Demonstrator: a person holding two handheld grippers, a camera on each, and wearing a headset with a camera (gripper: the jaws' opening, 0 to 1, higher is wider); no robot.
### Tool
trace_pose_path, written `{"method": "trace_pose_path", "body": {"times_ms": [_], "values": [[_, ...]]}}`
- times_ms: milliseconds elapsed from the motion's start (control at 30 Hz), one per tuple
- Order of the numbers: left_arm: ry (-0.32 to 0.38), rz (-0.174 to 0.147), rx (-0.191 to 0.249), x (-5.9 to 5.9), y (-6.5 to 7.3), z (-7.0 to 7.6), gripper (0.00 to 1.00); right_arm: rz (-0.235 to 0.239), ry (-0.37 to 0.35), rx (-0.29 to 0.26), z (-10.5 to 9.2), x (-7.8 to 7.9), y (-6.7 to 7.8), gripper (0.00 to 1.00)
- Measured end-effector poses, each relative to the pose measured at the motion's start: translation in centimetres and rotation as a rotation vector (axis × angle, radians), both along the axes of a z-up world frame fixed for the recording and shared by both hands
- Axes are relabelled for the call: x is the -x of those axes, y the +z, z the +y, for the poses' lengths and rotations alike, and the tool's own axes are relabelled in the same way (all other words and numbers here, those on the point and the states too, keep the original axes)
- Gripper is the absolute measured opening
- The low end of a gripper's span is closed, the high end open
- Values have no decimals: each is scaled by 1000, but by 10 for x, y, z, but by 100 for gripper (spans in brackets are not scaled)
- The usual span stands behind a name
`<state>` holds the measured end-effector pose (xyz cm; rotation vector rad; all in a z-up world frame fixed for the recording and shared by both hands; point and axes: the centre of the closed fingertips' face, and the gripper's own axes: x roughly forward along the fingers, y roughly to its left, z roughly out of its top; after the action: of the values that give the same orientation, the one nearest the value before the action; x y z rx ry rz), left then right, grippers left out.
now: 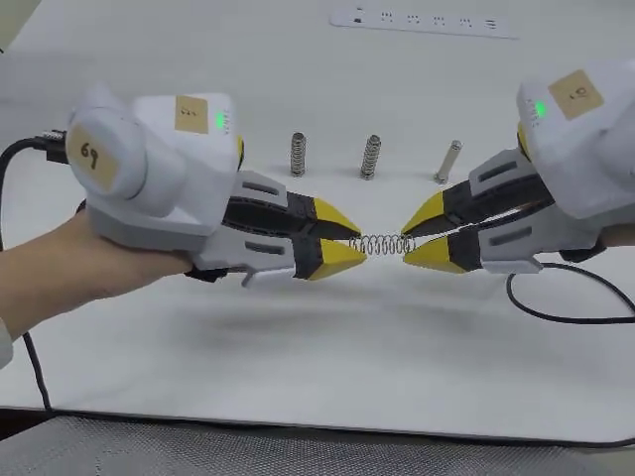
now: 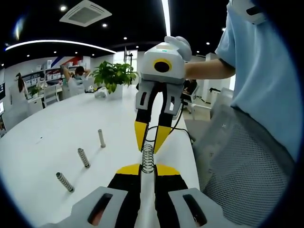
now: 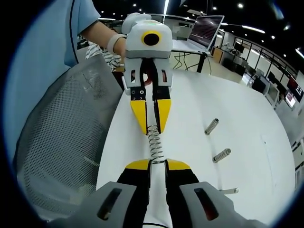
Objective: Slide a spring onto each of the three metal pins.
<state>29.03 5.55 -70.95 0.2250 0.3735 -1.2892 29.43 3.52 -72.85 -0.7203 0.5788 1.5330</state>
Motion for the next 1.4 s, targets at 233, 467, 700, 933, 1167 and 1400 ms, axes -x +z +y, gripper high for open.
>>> {"method": "trace_pose_path", "body": {"times_ms": [233, 467, 700, 933, 1167, 1400], "values": [[-3, 6, -1, 1, -1, -1, 2, 5, 11, 8, -1, 2, 0, 8], [-3, 6, -3, 0, -2, -2, 2, 7, 17, 18, -3, 1, 3, 8], [-1, 7, -5, -1, -3, -2, 2, 1, 23, 19, -1, 2, 12, 8], [2, 6, -9, -1, -4, -1, 2, -5, 37, 11, 4, 2, 22, 8], [5, 4, -8, -2, -4, 1, 2, -6, 45, 3, 9, 3, 27, 8], [5, 2, -10, -3, -4, 0, 2, -8, 52, 0, 13, 4, 32, 8]]}}
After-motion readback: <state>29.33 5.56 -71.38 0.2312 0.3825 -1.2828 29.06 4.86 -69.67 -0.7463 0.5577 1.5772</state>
